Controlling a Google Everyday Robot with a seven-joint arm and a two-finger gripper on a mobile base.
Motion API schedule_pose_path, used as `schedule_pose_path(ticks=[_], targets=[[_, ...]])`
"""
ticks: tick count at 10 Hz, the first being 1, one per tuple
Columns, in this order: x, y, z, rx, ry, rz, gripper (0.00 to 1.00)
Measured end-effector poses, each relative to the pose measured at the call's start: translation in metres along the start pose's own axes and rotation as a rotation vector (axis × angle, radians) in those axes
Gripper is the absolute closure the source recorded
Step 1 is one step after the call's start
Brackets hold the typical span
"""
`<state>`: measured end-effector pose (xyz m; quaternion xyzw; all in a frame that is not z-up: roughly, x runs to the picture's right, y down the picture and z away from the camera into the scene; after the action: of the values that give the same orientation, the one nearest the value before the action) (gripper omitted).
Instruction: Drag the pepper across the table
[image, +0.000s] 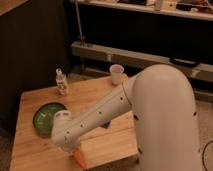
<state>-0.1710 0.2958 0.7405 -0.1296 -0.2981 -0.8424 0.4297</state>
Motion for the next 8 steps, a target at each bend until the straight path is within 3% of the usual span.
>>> schedule_pose_path(ticks=[8], targets=[[0.040, 0.025, 0.000, -0.005, -0.026, 0.079, 0.68]])
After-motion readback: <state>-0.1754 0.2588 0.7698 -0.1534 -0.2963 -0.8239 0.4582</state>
